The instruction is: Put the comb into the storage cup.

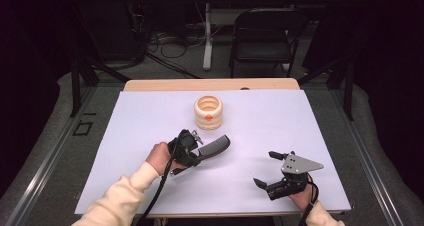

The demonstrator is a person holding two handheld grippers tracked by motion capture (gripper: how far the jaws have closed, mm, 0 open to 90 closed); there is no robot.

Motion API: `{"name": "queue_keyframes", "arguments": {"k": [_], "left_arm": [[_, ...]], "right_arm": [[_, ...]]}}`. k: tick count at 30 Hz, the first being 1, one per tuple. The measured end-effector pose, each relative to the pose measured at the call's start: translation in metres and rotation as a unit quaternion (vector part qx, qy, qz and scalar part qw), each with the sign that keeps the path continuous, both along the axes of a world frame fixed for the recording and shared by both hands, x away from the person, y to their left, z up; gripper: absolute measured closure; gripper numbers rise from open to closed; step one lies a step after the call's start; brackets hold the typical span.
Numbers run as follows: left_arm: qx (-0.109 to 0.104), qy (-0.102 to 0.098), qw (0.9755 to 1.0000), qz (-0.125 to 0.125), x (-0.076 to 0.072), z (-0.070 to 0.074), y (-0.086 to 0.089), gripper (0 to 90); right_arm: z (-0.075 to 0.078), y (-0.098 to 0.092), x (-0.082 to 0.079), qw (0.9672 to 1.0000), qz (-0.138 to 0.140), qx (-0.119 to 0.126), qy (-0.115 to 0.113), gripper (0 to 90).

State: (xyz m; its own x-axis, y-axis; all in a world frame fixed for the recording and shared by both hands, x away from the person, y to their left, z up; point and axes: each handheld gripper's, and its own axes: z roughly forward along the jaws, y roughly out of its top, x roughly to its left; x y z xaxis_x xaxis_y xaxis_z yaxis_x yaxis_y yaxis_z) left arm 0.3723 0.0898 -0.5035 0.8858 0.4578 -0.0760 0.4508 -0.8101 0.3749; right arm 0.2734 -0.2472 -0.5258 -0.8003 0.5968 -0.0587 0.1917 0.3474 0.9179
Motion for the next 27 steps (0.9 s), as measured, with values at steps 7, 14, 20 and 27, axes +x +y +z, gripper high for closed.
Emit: {"name": "queue_keyframes", "arguments": {"k": [7,14,20,27], "left_arm": [[-0.027,-0.010,0.9995,0.014,-0.003,0.002,0.011,72.7],[-0.053,-0.020,0.9980,0.028,-0.004,0.003,0.021,72.7],[-0.074,-0.032,0.9959,0.041,-0.007,0.004,0.030,72.7],[-0.087,-0.045,0.9939,0.051,-0.009,0.005,0.037,72.7]], "right_arm": [[0.000,0.000,0.000,1.0000,0.000,-0.001,0.001,0.0],[0.000,0.000,0.000,1.0000,0.000,-0.001,0.000,0.0],[0.000,0.000,0.000,1.0000,0.000,-0.002,0.000,0.0],[0.000,0.000,0.000,1.0000,0.000,-0.001,0.000,0.0]]}}
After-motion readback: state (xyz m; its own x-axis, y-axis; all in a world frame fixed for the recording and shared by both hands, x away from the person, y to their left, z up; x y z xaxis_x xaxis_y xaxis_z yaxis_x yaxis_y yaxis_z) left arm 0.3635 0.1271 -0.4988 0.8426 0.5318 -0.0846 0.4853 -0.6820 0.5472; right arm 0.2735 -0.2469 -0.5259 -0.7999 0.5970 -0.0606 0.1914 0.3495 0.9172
